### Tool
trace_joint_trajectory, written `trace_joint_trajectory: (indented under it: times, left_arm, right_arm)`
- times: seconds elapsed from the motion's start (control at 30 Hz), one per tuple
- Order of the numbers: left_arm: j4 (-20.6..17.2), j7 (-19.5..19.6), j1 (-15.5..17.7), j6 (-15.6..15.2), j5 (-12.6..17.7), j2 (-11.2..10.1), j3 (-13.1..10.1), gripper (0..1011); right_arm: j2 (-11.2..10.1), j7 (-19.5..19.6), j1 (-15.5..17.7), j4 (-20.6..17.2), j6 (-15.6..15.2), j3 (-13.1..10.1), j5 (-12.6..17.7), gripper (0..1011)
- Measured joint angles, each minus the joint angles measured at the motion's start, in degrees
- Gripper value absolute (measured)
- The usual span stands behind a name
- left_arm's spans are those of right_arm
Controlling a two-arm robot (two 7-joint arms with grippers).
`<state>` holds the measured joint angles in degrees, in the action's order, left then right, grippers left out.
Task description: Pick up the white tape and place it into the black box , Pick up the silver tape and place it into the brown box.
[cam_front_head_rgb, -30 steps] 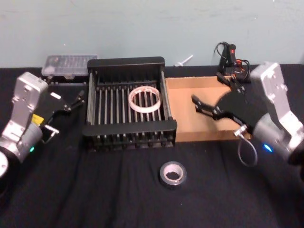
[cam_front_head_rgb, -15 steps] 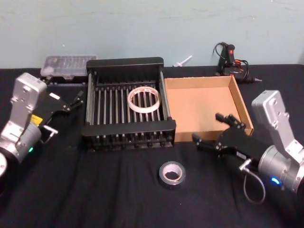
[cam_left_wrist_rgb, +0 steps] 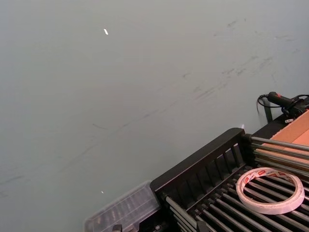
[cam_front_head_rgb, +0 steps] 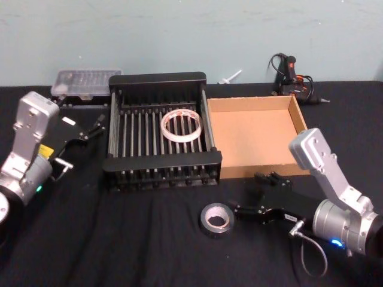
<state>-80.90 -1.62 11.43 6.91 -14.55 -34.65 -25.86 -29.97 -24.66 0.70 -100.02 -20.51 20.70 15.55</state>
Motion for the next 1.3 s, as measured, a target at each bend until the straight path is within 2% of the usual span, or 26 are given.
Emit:
trace_joint_trajectory:
  times: [0.3,0.5,0.97,1.3]
  left_arm:
    - [0.0,0.0,0.0,0.0,0.0,0.0,0.0,1001]
    - [0.0,0.0,0.0,0.0,0.0,0.0,0.0,1002]
    - [0.0,0.0,0.0,0.0,0.0,0.0,0.0,1001]
    - [0.0,0.0,0.0,0.0,0.0,0.0,0.0,1001]
  right_arm:
    - [-0.39,-1.01,-3.07,1.03,-3.06,3.2,0.01,1002]
    - [-0.3,-1.49,-6.02,2.43,-5.25,5.72,-1.19,1002]
    - [0.98,-2.06,-9.62,5.27,-7.15,8.3,-2.71,1002]
    - [0.94,-2.72,-10.18,5.94,-7.55,9.12,-3.02,1002]
